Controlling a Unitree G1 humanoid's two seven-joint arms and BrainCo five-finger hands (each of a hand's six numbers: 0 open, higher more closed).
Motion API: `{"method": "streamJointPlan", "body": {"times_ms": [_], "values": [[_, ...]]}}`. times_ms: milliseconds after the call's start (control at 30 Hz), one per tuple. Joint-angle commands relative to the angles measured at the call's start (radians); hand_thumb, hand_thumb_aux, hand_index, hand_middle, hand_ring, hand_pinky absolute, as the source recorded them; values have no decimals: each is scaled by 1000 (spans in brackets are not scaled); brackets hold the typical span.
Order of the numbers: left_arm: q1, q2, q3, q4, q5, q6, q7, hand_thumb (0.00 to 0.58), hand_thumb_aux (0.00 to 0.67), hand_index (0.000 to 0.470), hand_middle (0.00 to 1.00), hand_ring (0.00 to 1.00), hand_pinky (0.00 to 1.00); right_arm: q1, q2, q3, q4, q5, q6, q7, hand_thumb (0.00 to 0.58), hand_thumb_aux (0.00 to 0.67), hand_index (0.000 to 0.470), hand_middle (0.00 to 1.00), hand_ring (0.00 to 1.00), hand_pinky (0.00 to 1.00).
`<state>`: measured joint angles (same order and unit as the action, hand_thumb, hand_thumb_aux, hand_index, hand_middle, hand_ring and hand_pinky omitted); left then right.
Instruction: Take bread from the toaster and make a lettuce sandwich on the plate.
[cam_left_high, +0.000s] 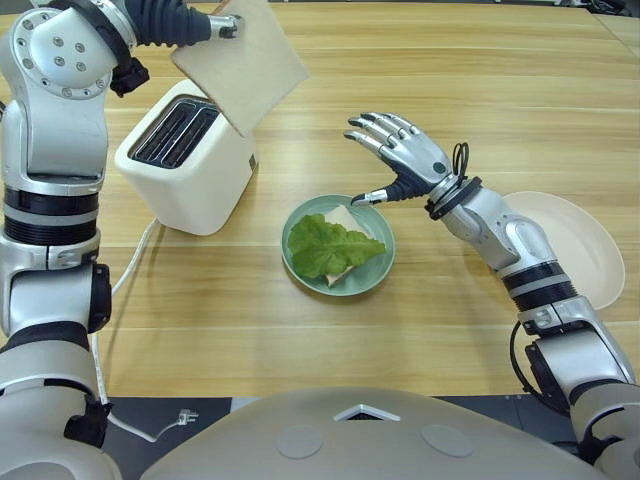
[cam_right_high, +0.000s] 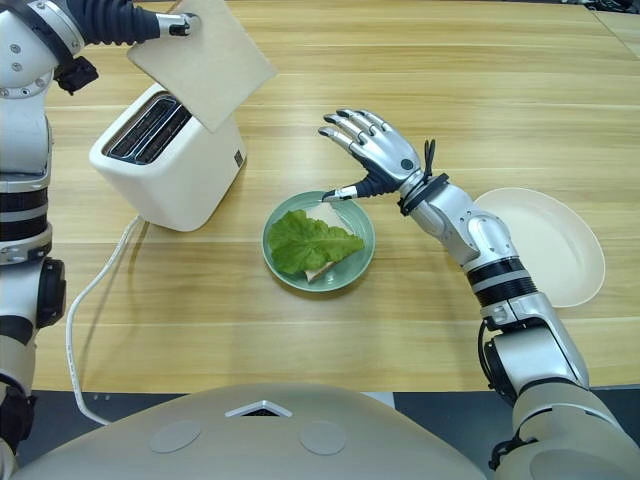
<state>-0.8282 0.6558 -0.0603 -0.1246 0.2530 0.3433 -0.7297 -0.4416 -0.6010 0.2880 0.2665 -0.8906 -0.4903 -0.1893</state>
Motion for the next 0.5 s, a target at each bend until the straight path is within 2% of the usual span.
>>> {"method": "streamJointPlan", "body": {"times_ms": [33,267,500], "values": [[68,-82,14,-8,-115,105,-12,580,670,470,0,0,0,-19,-44,-63,9,48,20,-8,0,0,0,0,0,0],[234,-227,0,94,-254,185,33,580,670,470,0,0,0,-39,-90,-126,77,99,40,-25,0,0,0,0,0,0],[320,-258,-80,132,-334,252,-44,580,670,470,0,0,0,-48,-94,-119,108,121,41,-14,0,0,0,0,0,0]]}}
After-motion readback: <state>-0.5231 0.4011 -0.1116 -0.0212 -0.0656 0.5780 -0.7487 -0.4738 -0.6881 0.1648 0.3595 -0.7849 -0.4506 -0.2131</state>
